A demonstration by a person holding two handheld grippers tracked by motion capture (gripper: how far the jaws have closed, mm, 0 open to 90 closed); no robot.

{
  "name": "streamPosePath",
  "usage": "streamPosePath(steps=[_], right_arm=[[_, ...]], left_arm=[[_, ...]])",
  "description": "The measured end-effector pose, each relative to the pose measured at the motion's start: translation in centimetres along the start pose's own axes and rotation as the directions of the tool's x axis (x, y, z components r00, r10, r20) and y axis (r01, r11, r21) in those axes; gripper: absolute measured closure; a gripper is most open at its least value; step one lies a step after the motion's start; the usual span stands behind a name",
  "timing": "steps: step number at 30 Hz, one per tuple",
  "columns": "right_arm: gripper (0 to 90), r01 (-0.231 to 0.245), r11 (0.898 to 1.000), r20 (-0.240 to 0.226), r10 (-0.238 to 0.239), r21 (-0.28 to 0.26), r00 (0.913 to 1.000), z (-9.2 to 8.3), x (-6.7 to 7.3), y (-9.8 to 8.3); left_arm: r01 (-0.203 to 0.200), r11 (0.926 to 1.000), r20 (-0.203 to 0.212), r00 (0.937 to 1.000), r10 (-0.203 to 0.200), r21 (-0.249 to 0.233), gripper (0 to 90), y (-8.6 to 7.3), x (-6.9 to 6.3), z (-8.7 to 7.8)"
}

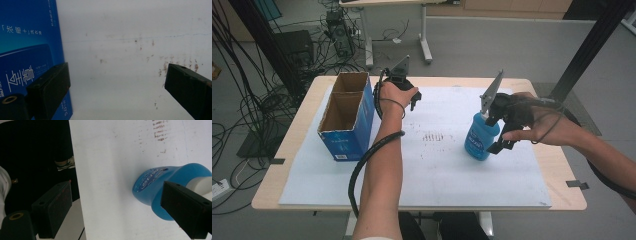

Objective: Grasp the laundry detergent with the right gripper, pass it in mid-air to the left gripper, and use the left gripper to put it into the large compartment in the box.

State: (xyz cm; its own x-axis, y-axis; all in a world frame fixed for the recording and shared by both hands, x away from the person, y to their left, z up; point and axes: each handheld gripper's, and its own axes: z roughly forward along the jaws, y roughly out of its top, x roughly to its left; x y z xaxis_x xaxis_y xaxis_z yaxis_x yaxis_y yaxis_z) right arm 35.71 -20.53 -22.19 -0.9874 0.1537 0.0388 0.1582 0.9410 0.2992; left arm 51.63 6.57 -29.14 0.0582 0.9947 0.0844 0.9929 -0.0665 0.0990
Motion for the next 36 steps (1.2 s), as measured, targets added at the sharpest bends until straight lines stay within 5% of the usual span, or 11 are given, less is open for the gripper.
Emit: streamPosePath(steps=[24,36], right_arm=[[9.9,-0.055,0.998,0.057,0.055,0.008,0.9969,-1.0,0.2,-1.9],[8.6,-0.152,0.988,0.124,0.153,-0.018,0.9804,-1.5,-0.4,-4.4]], left_arm=[[-0.005,0.9999,-0.005,1.0000,0.005,-0.014,6.7,-0.3,-0.4,-0.8],[-0.014,0.9997,-0.001,0.9999,0.014,-0.021,6.7,-0.4,-0.5,-1.3]])
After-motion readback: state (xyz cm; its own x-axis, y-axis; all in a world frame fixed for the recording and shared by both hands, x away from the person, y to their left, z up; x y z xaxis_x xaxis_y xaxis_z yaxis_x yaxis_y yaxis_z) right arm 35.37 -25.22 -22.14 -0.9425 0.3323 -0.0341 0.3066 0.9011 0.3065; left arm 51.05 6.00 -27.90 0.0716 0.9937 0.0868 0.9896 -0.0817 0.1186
